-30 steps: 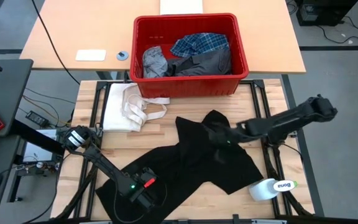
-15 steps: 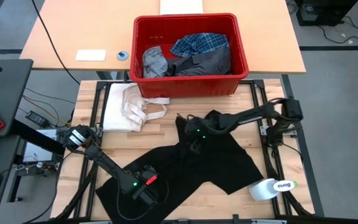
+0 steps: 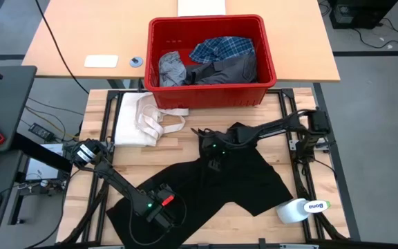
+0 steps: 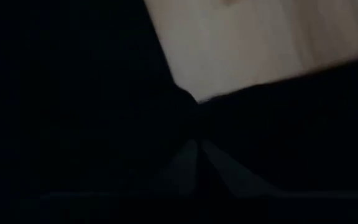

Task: Fold Laundry from Bin
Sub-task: Fold the black shirt

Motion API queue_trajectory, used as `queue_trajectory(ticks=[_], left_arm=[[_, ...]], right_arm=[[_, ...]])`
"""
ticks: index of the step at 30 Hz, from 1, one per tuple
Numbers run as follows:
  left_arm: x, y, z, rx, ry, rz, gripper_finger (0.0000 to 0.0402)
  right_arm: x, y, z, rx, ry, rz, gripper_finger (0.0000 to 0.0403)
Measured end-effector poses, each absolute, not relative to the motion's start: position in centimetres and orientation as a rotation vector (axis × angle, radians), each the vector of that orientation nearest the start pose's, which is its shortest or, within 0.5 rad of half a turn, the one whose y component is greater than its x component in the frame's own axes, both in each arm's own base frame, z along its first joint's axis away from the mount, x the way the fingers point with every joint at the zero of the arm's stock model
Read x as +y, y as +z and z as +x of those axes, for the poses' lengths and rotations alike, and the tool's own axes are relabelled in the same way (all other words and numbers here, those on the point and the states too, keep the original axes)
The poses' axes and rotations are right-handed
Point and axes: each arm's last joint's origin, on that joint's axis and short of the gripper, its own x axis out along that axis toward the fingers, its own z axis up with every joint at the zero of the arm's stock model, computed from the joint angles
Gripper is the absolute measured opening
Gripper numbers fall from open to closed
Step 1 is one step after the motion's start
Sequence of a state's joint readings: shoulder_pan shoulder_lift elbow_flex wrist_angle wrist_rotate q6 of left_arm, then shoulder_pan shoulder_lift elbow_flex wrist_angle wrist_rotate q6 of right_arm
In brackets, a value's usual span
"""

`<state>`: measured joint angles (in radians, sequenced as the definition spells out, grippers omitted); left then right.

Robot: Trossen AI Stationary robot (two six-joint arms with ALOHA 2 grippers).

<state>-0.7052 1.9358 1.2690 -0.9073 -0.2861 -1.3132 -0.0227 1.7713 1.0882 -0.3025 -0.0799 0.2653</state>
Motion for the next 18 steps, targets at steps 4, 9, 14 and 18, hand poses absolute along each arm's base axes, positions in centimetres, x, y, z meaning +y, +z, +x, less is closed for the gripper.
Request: queue_trajectory(ticks=[4, 9, 14, 18], left_arm=[[-21.6, 15.0, 26.6, 1.280, 0.580, -0.334, 0.0189], [-21.5, 15.0, 26.5, 1.290, 0.592, -0.320, 0.0189], [-21.3, 15.0, 26.3, 1.305, 0.610, -0.299, 0.0189], [-21.2, 15.0, 26.3, 1.304, 0.612, -0.296, 0.0189]], right_arm=[[-0.4, 20.7, 33.6, 0.964, -0.032, 0.324, 0.0025], [0.7, 24.0, 29.8, 1.071, 0.014, 0.441, 0.0007], [3.3, 26.5, 26.0, 1.192, 0.076, 0.555, 0.0012], [5.3, 27.8, 23.5, 1.277, 0.111, 0.640, 0.0011]])
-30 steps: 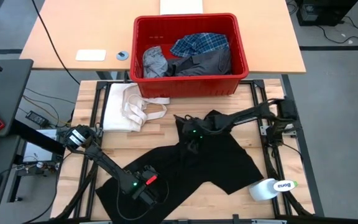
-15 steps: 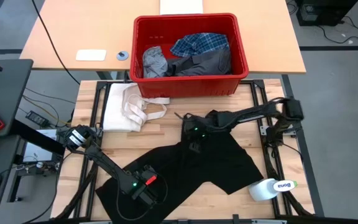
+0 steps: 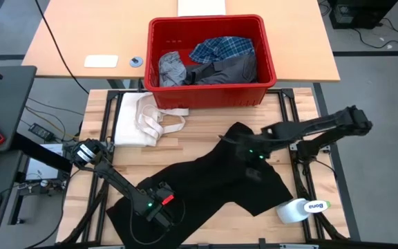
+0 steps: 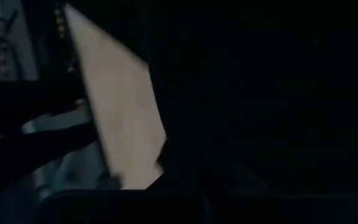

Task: Fold Laundry from Bin
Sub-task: Fold the black shirt

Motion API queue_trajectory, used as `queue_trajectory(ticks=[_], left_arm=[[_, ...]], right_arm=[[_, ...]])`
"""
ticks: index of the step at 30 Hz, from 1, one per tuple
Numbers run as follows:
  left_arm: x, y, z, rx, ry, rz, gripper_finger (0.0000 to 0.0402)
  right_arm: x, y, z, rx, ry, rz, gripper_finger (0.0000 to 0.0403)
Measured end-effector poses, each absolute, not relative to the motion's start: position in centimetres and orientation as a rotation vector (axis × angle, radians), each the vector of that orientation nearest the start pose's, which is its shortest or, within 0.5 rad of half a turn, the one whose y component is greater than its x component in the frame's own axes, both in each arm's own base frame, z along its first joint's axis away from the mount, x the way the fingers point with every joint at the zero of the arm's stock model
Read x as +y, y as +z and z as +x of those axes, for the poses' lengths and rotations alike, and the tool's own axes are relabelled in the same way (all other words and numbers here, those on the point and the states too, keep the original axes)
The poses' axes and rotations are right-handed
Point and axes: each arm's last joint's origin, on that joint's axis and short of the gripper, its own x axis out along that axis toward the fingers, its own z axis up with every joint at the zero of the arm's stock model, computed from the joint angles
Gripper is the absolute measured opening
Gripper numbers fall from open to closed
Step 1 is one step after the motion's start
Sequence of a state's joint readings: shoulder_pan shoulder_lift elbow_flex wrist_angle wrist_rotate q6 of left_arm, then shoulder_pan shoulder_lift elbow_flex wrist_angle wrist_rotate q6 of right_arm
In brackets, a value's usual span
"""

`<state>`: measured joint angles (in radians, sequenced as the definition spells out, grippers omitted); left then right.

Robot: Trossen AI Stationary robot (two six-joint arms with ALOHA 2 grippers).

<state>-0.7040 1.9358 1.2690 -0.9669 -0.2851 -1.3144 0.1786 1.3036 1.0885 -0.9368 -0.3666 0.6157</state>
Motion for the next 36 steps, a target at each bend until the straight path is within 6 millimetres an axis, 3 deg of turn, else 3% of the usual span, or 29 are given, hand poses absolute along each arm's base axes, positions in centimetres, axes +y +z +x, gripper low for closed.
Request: queue_trajectory(ticks=[7, 13, 21, 26, 32, 36], left_arm=[[-21.3, 15.1, 26.3, 1.324, 0.603, -0.312, 0.0189], [-21.4, 15.1, 26.3, 1.337, 0.593, -0.326, 0.0189], [-21.4, 15.1, 26.3, 1.346, 0.590, -0.332, 0.0189], [-21.4, 15.1, 26.2, 1.360, 0.589, -0.333, 0.0189], [-21.4, 15.4, 26.1, 1.372, 0.582, -0.343, 0.0189], [-21.1, 16.4, 25.8, 1.371, 0.574, -0.350, 0.0189]], right_arm=[[8.9, 29.5, 20.6, 1.374, 0.220, 0.798, 0.0010], [11.5, 28.8, 19.2, 1.571, 0.208, 0.837, 0.0010], [15.4, 26.7, 20.2, 1.762, 0.368, 0.874, 0.0010], [16.4, 24.7, 21.3, 1.789, 0.407, 0.786, 0.0015], [17.1, 22.2, 22.3, 1.832, 0.429, 0.694, 0.0066], [16.9, 22.2, 22.2, 1.905, 0.459, 0.752, 0.0103]])
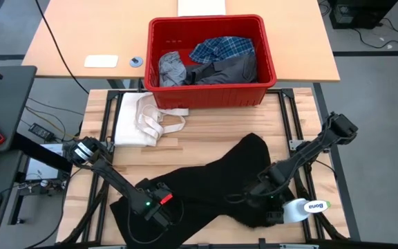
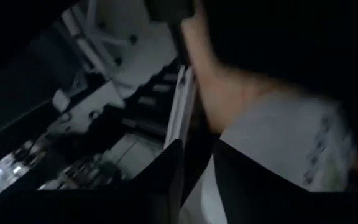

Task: Fold Laundry from Bin
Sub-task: Fold the black shirt

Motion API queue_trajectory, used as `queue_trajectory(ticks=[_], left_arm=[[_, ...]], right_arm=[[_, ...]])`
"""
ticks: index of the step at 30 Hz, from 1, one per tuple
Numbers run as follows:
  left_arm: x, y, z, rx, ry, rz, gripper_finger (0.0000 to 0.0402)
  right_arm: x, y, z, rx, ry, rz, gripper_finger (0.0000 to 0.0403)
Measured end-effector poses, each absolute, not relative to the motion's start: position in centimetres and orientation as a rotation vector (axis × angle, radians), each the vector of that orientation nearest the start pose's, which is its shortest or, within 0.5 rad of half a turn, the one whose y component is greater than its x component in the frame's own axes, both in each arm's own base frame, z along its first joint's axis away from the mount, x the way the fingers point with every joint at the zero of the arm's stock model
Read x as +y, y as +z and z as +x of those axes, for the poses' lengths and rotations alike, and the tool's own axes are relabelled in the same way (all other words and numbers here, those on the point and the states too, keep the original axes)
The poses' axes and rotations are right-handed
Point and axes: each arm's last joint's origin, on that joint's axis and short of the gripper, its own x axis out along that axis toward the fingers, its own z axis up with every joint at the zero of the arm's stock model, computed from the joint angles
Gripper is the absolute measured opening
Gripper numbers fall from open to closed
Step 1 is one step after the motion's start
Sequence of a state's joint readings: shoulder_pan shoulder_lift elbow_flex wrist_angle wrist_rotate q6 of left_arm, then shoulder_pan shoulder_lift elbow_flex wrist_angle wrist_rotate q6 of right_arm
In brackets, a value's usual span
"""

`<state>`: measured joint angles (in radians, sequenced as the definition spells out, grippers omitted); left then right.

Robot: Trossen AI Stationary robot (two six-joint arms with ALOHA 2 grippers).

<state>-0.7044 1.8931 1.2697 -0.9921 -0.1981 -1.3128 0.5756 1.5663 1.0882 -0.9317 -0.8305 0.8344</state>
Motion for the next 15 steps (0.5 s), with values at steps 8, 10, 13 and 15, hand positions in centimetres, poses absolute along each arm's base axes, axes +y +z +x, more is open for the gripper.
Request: queue_trajectory(ticks=[8, 10, 13, 15], left_arm=[[-20.7, 17.3, 25.4, 1.350, 0.583, -0.337, 0.0189], [-20.8, 17.4, 25.5, 1.338, 0.584, -0.336, 0.0189], [-20.8, 17.4, 25.8, 1.288, 0.582, -0.338, 0.0189], [-21.0, 17.4, 26.0, 1.259, 0.569, -0.348, 0.0189]], right_arm=[[13.7, 25.0, 22.0, 1.661, 0.263, 0.678, 0.0127], [12.6, 25.5, 21.9, 1.507, 0.128, 0.504, 0.0126], [10.5, 25.3, 21.7, 1.345, -0.081, 0.276, 0.0126], [8.8, 24.0, 21.6, 1.344, -0.154, 0.232, 0.0126]])
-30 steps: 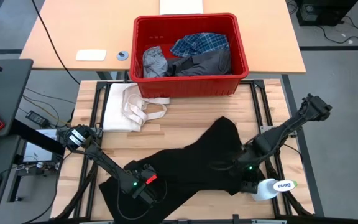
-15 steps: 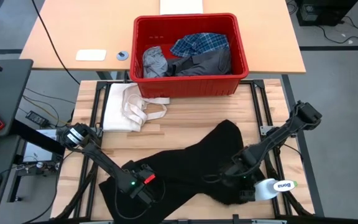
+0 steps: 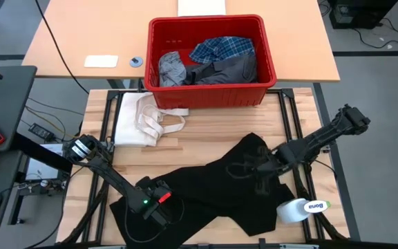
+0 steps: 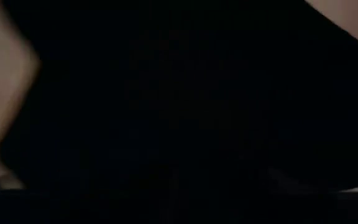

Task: Fold Laundry from Bin
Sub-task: Fold the black shirt

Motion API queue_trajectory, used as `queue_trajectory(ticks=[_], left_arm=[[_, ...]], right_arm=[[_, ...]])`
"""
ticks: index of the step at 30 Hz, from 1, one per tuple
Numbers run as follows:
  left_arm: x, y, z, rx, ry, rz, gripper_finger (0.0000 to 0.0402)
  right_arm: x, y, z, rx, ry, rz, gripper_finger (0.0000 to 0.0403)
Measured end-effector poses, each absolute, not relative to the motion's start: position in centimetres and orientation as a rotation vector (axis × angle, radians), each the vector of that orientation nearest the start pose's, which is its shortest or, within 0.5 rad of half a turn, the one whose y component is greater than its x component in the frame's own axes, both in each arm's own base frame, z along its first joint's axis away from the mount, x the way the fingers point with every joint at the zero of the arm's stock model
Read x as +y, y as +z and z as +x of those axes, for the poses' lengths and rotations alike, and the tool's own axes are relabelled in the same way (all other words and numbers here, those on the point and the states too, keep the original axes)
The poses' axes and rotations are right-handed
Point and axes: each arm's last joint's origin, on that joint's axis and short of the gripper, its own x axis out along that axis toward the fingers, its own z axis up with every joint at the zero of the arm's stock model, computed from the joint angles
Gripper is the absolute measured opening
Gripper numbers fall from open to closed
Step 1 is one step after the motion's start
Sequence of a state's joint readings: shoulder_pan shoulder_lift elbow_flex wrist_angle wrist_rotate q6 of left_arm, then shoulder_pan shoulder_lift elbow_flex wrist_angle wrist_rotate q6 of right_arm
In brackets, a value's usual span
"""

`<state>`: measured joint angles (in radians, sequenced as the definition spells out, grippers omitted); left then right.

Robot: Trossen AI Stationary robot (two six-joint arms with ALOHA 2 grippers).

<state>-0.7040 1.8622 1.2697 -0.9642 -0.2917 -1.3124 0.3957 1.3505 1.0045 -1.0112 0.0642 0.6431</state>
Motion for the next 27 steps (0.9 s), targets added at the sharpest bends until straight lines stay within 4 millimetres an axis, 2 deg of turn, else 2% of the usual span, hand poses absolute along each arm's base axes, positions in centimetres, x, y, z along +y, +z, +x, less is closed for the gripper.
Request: queue_trajectory(ticks=[5, 8, 18, 23, 27], left_arm=[[-21.2, 17.4, 26.4, 1.224, 0.533, -0.356, 0.0189], [-21.3, 17.4, 26.3, 1.226, 0.543, -0.375, 0.0189], [-22.2, 17.3, 24.8, 1.329, 0.545, -0.383, 0.0189], [-23.9, 17.3, 23.1, 1.372, 0.478, -0.345, 0.0189], [-25.4, 17.3, 21.9, 1.370, 0.391, -0.301, 0.0189]], right_arm=[[5.1, 19.3, 21.4, 1.398, -0.219, 0.218, 0.0125], [3.1, 17.5, 20.9, 1.396, -0.294, 0.178, 0.0125], [-2.9, 14.1, 21.8, 1.334, -0.431, 0.136, 0.0125], [-5.7, 12.6, 22.8, 1.314, -0.490, 0.152, 0.0125], [-7.9, 12.4, 22.7, 1.307, -0.671, 0.186, 0.0125]])
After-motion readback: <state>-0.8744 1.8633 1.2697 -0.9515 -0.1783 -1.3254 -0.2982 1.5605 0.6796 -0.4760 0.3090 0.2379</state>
